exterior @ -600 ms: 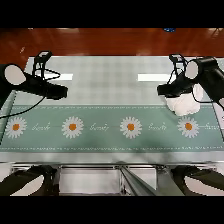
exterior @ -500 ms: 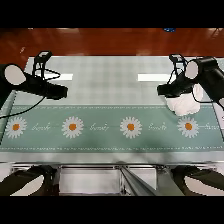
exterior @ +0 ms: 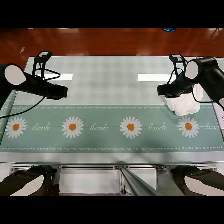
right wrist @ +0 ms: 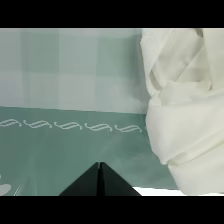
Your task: Fold the shirts.
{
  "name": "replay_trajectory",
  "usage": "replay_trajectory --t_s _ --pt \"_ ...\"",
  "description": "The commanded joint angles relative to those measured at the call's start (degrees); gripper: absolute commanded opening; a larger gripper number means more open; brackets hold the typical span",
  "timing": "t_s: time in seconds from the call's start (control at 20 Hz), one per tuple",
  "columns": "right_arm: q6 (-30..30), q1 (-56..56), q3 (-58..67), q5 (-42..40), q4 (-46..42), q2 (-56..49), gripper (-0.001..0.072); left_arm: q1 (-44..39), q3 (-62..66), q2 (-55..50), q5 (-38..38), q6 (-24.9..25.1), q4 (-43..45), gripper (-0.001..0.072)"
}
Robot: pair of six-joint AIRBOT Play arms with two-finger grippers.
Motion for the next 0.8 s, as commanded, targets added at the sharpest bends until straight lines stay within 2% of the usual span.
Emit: replay_trajectory --t_s 0.0,0.15,0.2,0.25,0.3,0.35,0.4,0.45,0.5,0.6,0.75 --pt "0.0 0.0 0.0 -0.3 0.0 0.0 0.0027 0.0 0.0 0.0 3.2 0.2 0.0 0.0024" --pt "0.0 0.0 0.0 -11.1 0.1 0.0 0.0027 -0.2 0.0 -0.1 9.2 0.0 0.0 0.0024" --pt "0.0 0.0 0.0 -14.8 -0.3 0.0 0.0072 -0.2 0.0 -0.2 11.0 -0.1 0.0 0.0027" --pt "0.4 0.0 0.1 -18.6 -2.9 0.0 0.0343 -0.1 0.0 -0.5 12.5 0.0 0.1 0.0116" --pt "1.3 0.0 0.8 -20.1 -7.8 0.0 0.0418 0.0 0.0 -1.1 13.1 -0.1 0.2 0.0384" --pt "4.7 -0.4 2.3 -19.4 -15.5 0.0 0.0418 0.1 -0.1 -2.1 12.3 -0.6 1.0 0.0512" --pt "8.2 -1.4 3.8 -17.2 -21.4 0.0 0.0418 0.3 -0.1 -2.8 9.3 -0.8 2.3 0.0511" --pt "10.0 -3.5 4.8 -15.2 -24.3 0.0 0.0416 0.8 -0.1 -3.5 5.3 -3.1 5.3 0.0510" --pt "9.9 -6.7 5.0 -13.7 -23.6 0.0 0.0414 1.5 -0.8 -3.8 2.2 -5.6 8.0 0.0509" --pt "9.9 -14.7 3.3 -11.6 -16.1 -0.8 0.0413 3.4 -4.2 -2.1 1.8 -6.1 9.5 0.0508" --pt "9.2 -24.6 -3.1 -13.9 -3.3 -3.0 0.0413 5.1 -10.0 1.7 6.1 -9.8 9.4 0.0508"
